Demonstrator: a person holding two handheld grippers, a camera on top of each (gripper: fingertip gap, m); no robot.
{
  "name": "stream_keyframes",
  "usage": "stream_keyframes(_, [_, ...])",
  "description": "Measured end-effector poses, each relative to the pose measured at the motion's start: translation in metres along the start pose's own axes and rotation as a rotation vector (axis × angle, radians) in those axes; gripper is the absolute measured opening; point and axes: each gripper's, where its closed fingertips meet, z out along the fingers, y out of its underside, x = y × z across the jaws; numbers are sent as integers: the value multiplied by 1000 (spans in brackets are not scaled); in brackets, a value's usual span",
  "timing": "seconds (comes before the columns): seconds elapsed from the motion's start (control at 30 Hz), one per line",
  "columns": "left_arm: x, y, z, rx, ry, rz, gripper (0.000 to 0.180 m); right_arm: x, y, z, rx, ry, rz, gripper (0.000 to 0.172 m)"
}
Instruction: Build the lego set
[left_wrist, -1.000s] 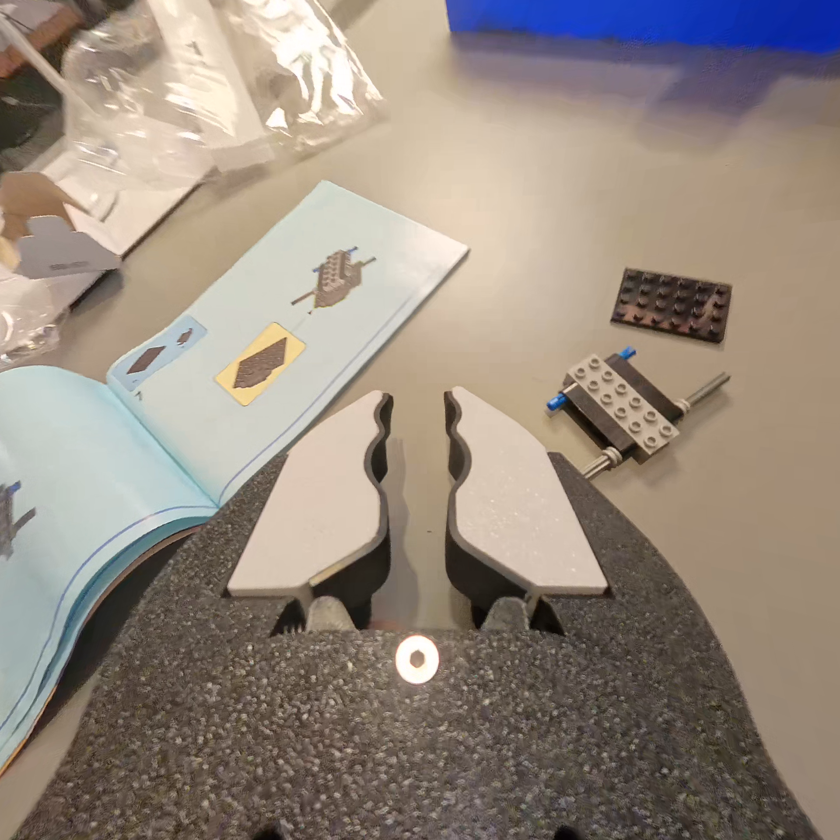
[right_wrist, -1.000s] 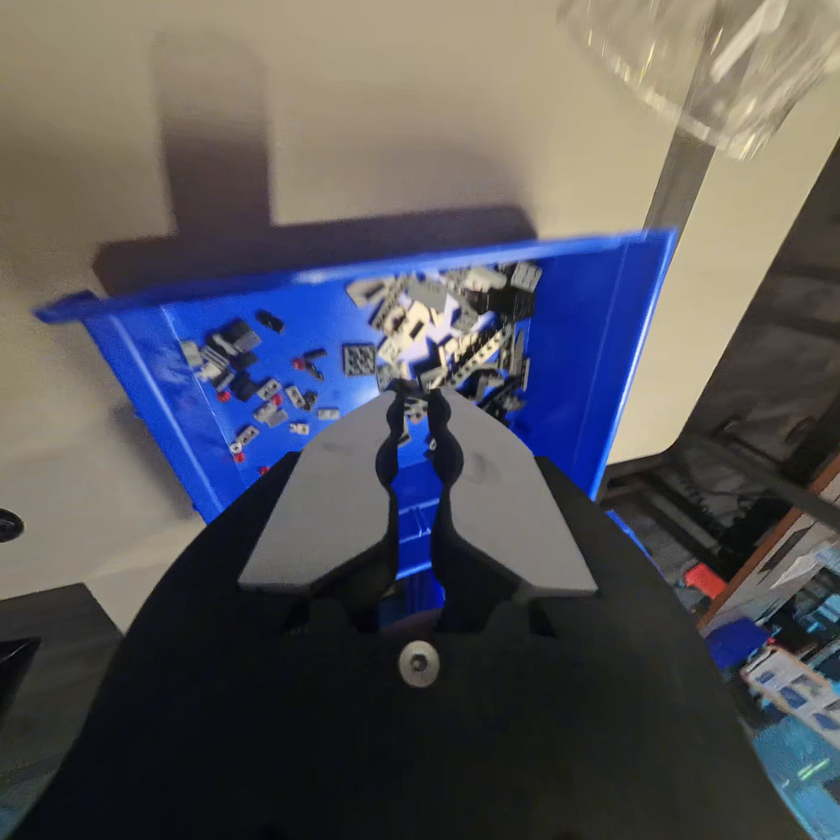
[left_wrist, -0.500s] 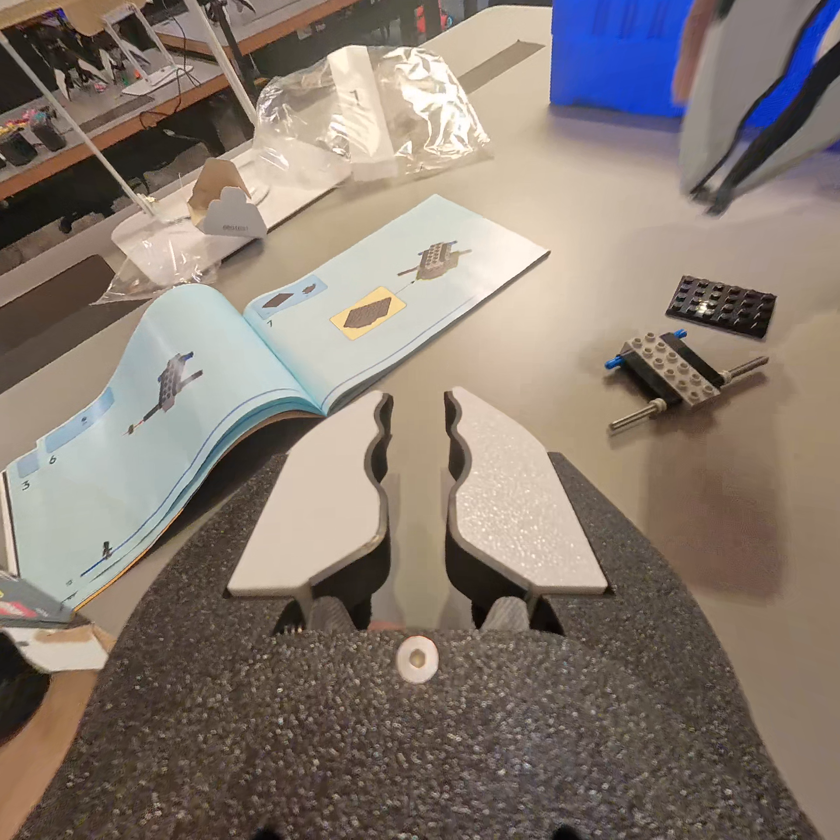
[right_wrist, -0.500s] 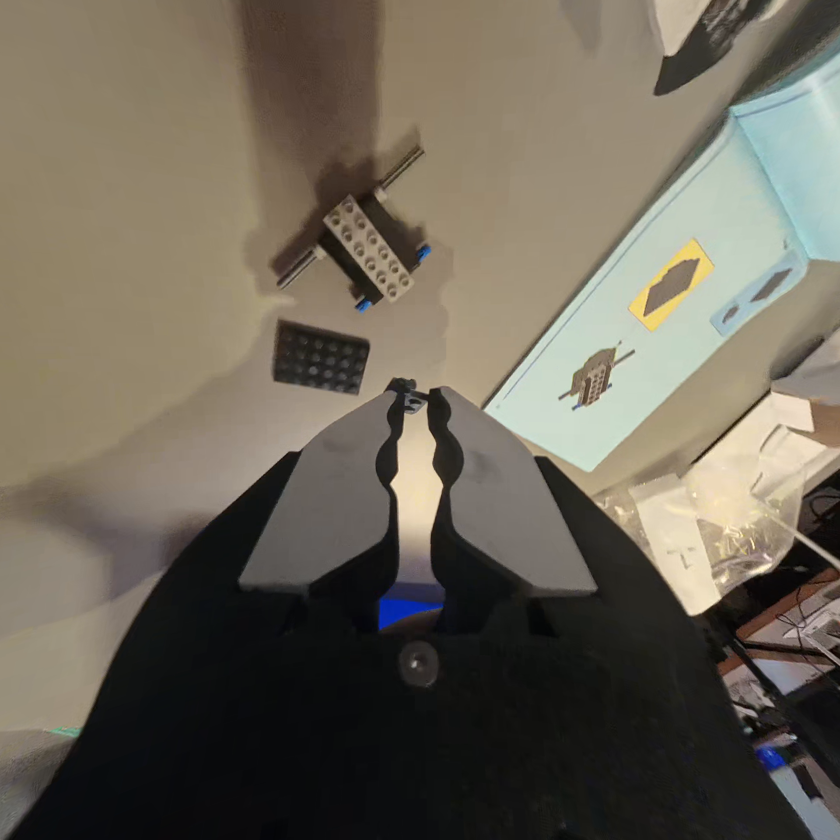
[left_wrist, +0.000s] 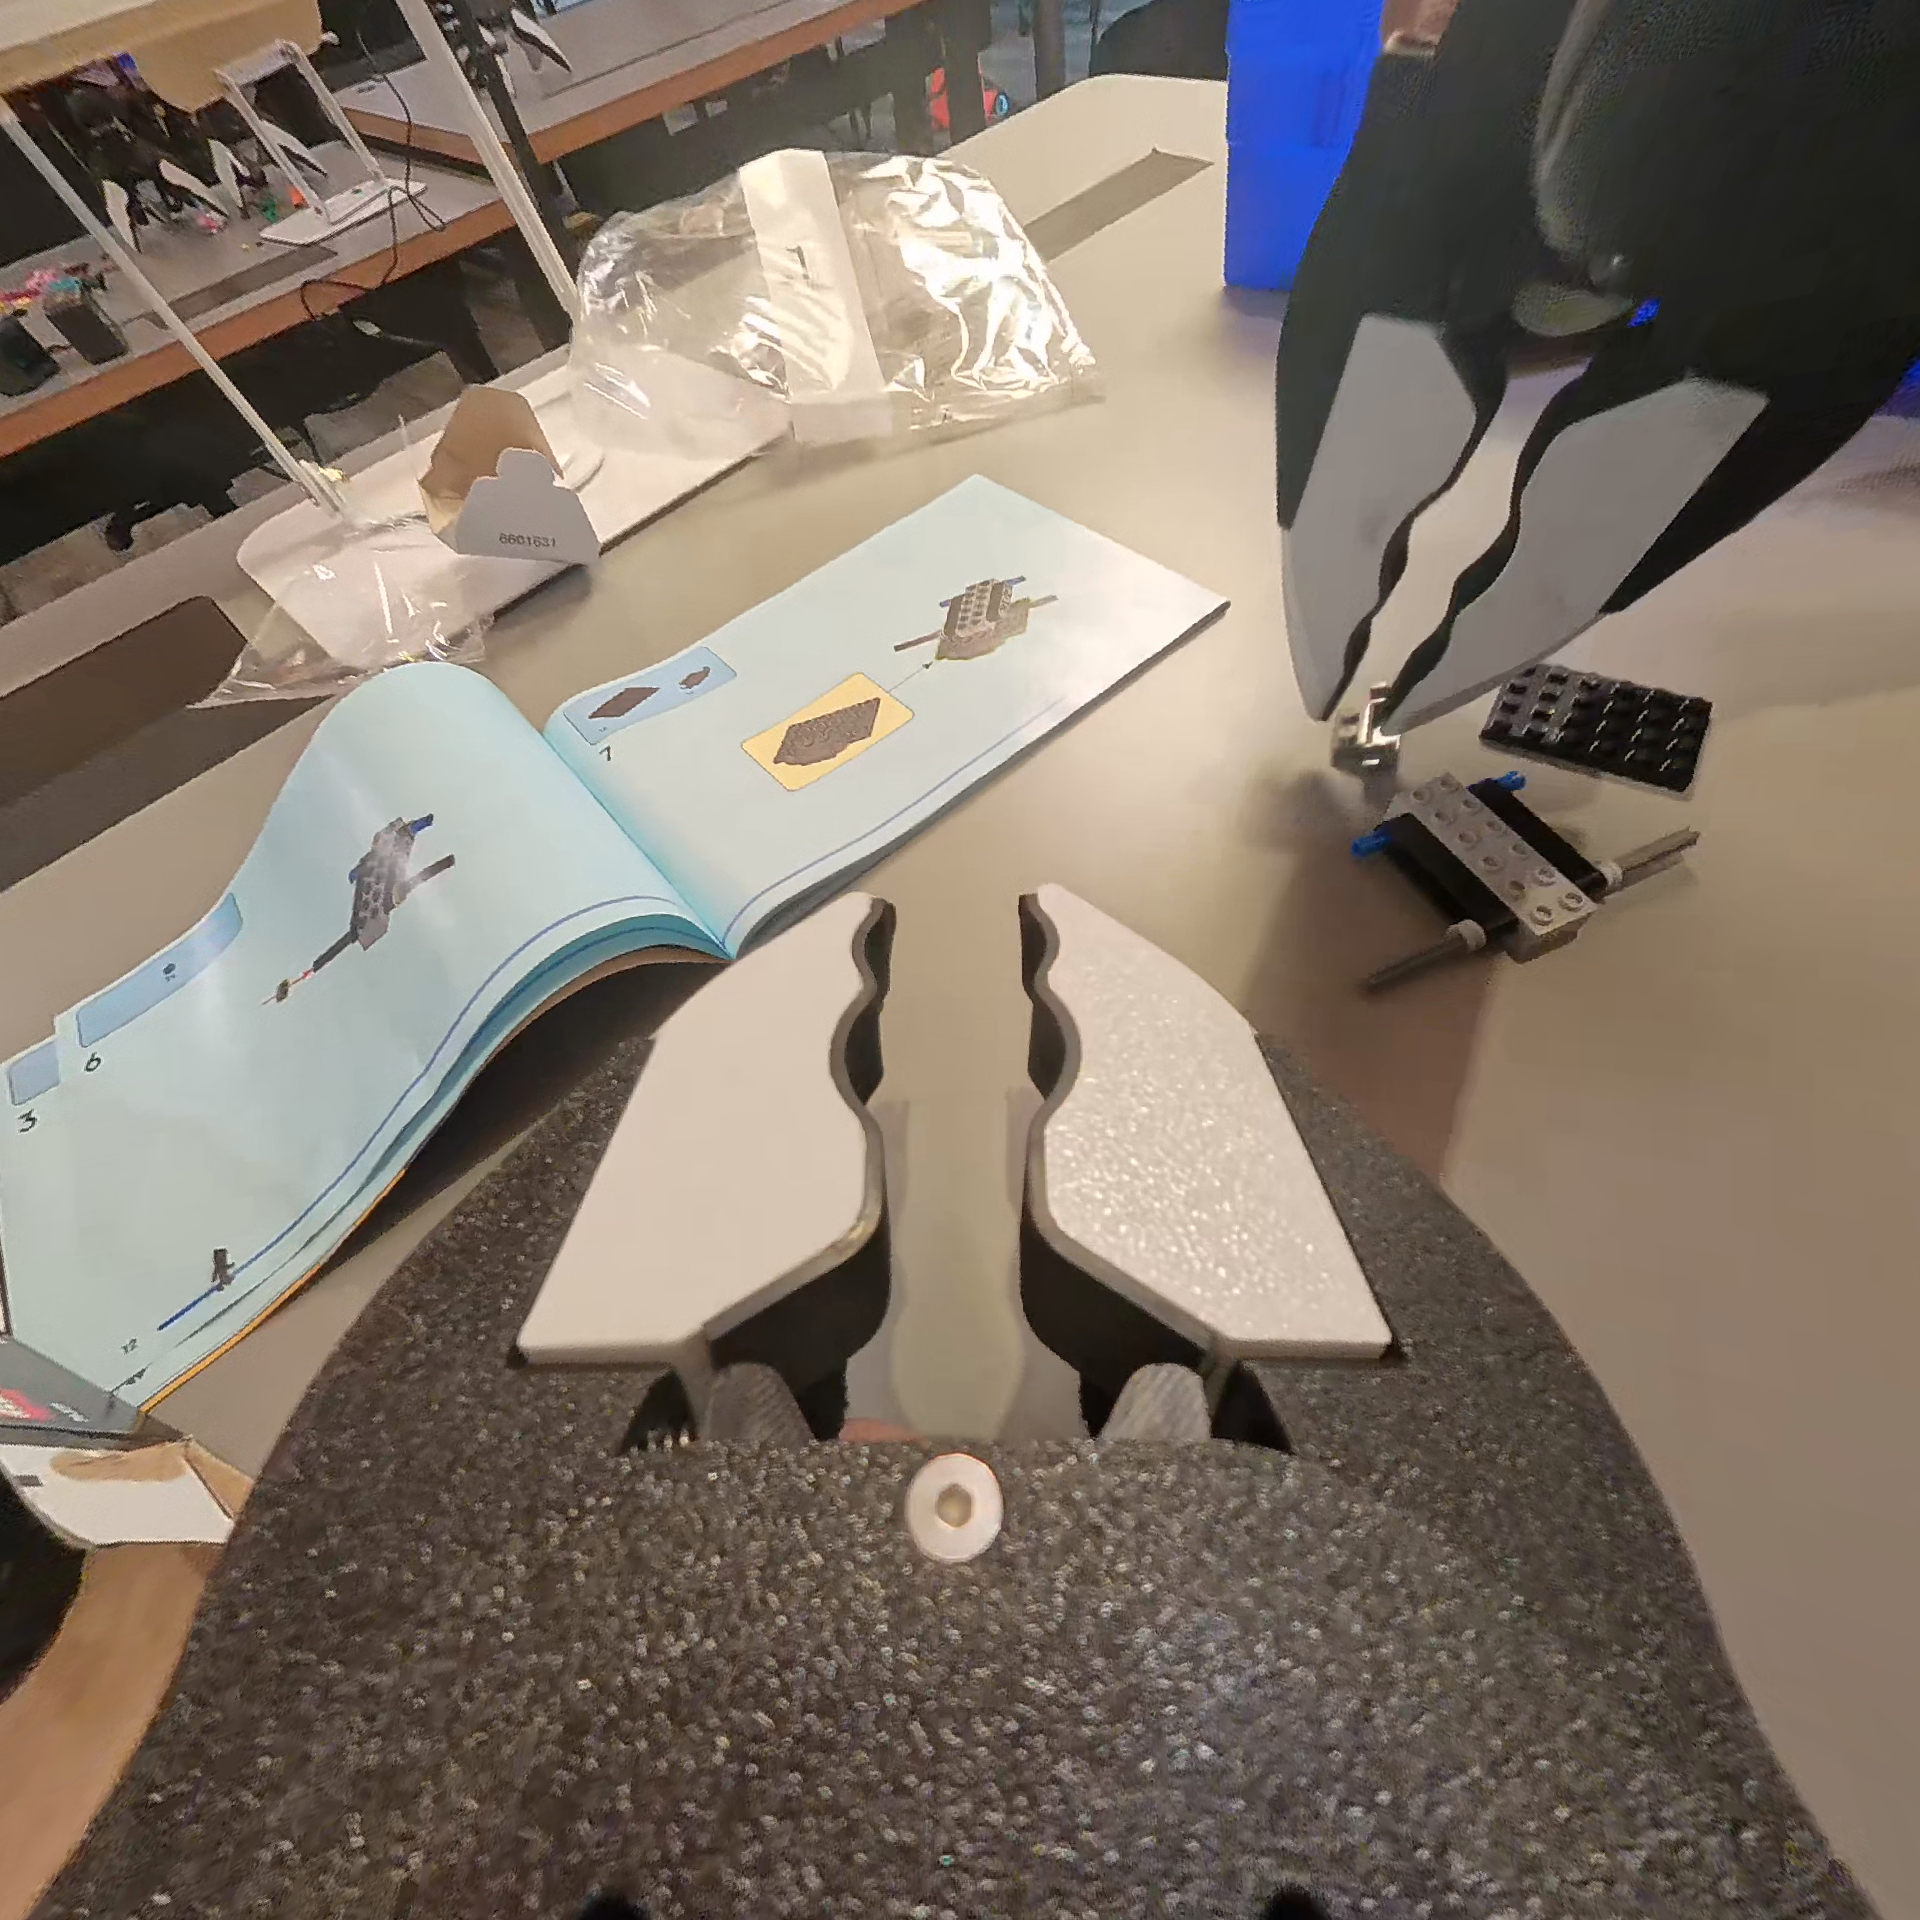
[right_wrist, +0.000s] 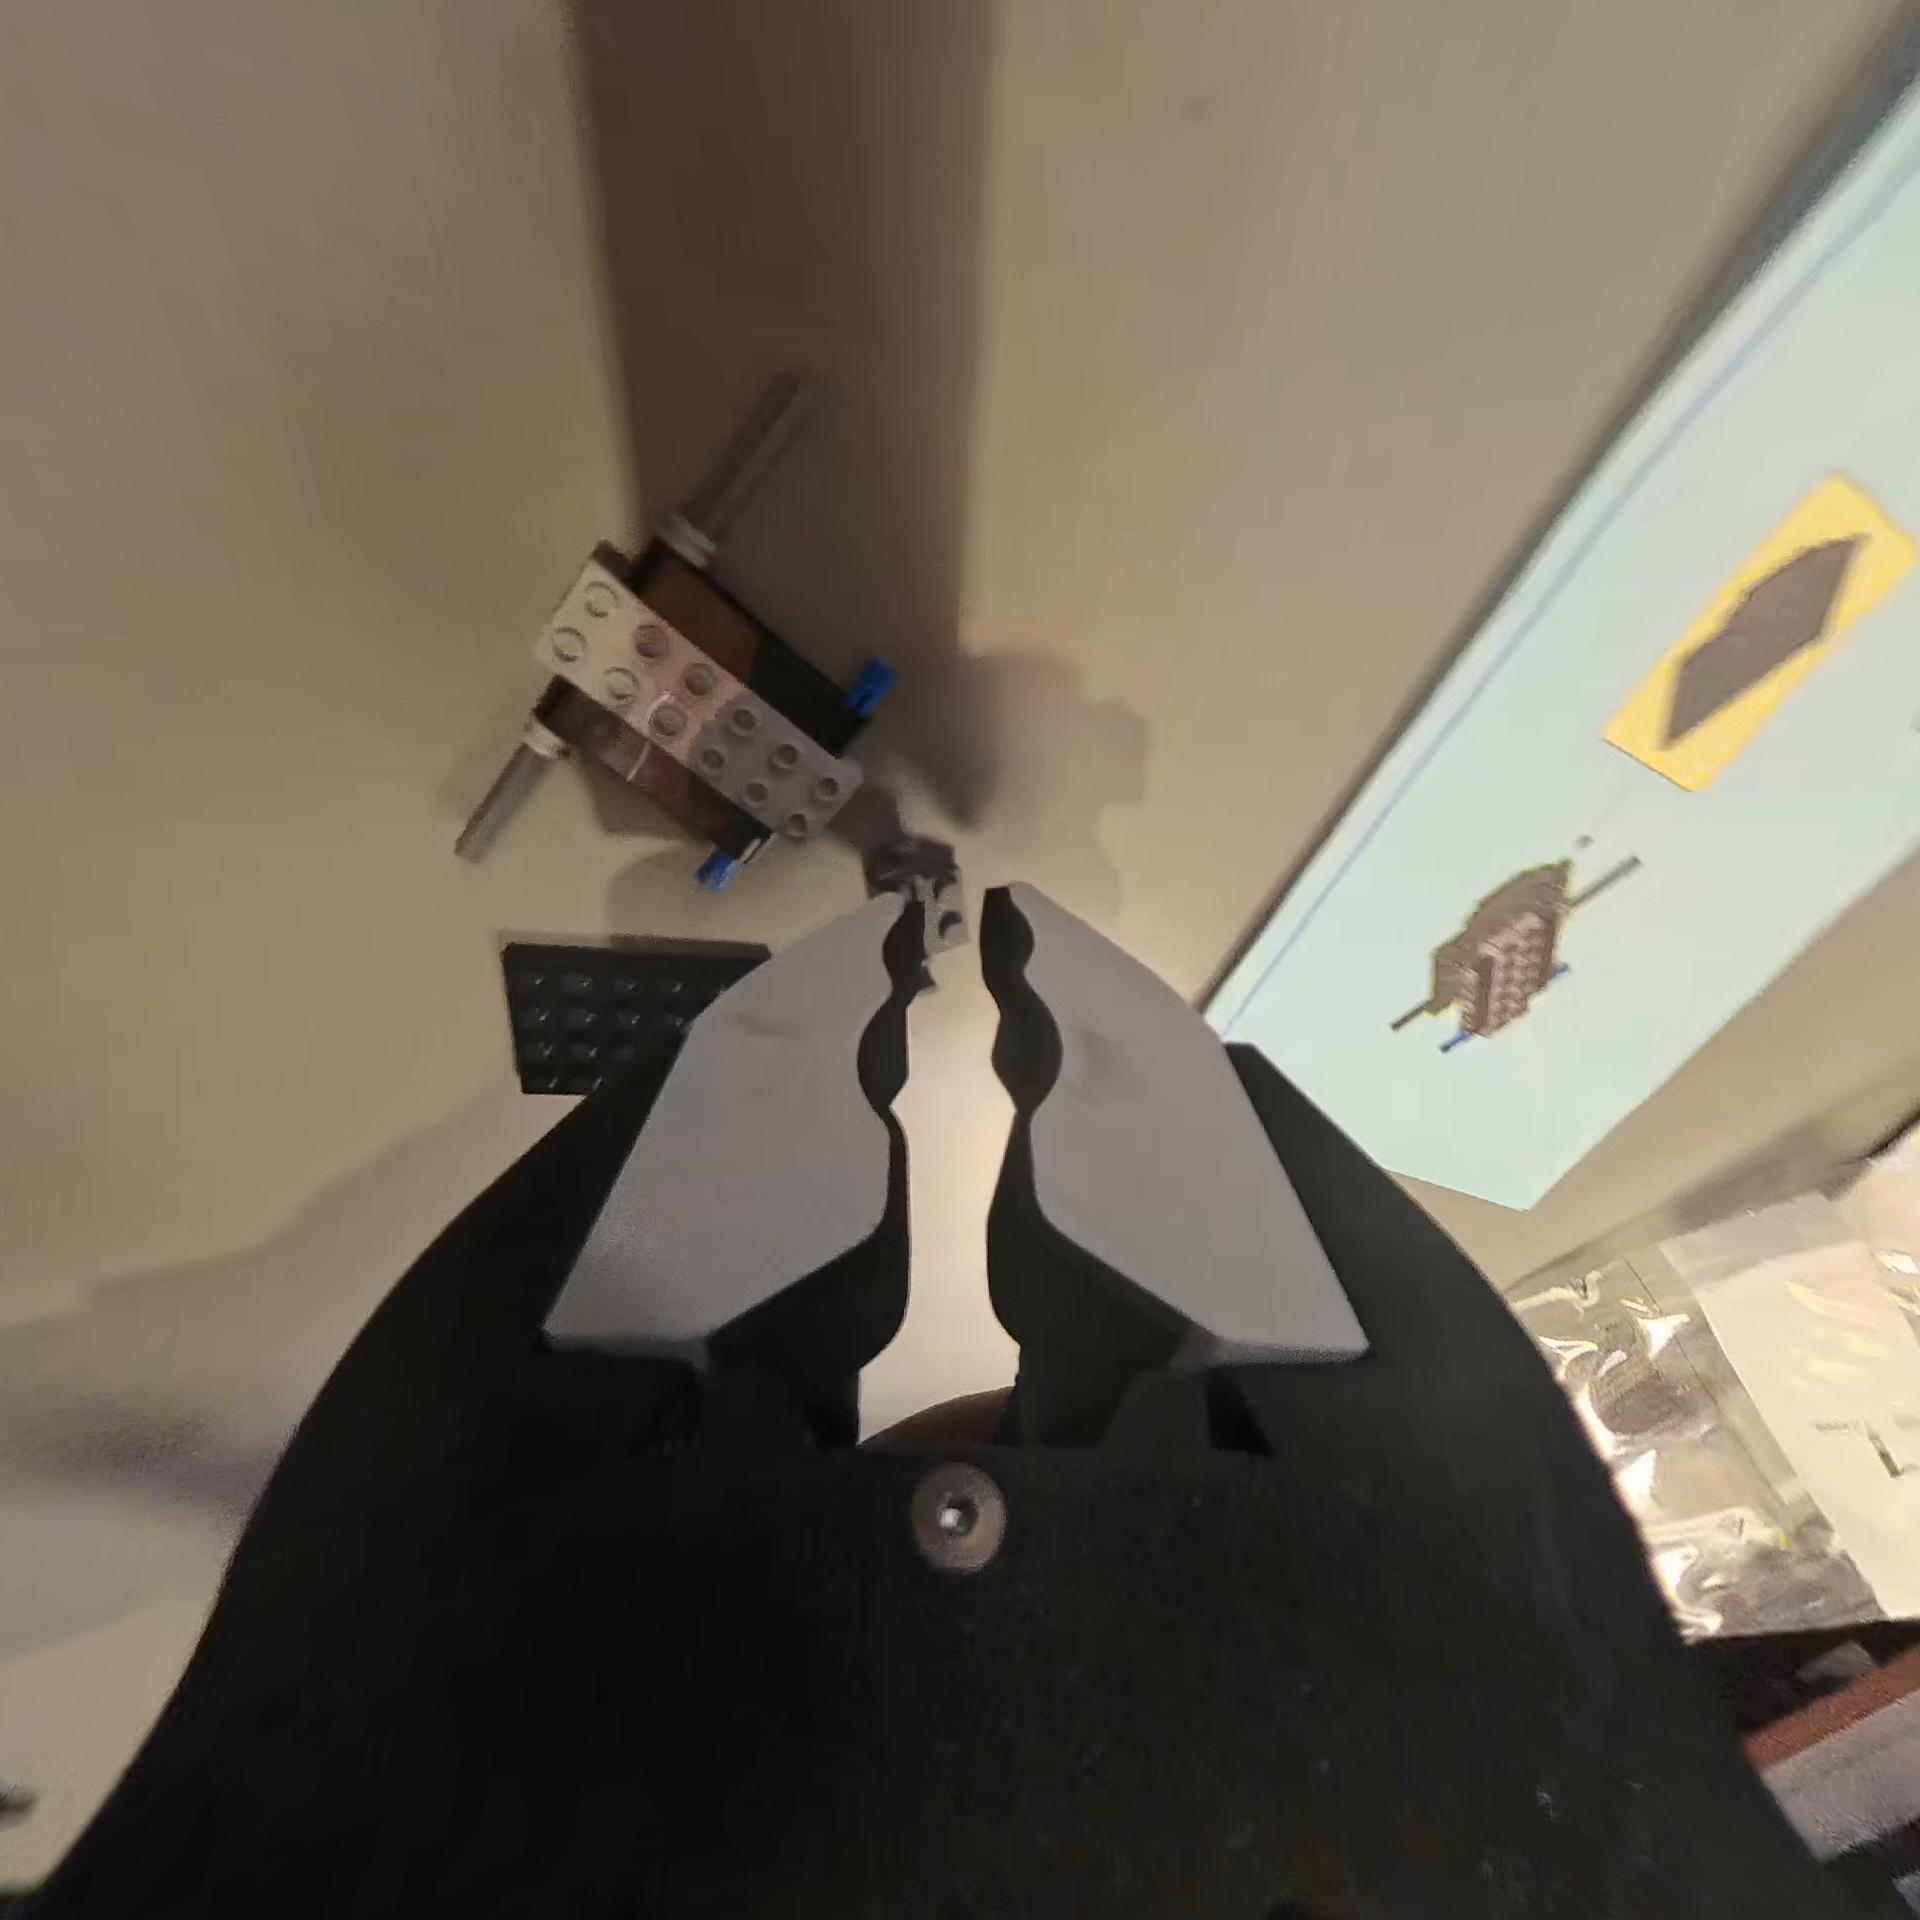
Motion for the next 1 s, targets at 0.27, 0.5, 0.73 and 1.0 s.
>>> stream_keyframes(0.27, [-2, -19, -3, 131, 3, -16, 26, 12, 12, -25, 426, 203, 352, 15])
stream_keyframes(0.5, [17, -44, 18, 201, 178, -58, 31, 9, 38, -8, 562, 346, 547, 24])
stream_keyframes(0.73, [44, -58, 57, 155, 375, 55, 33, 5, 36, -2, 593, 338, 514, 23])
stream_keyframes(1.0, [49, -53, 43, 202, 363, 68, 31, 3, 34, -2, 600, 313, 505, 20])
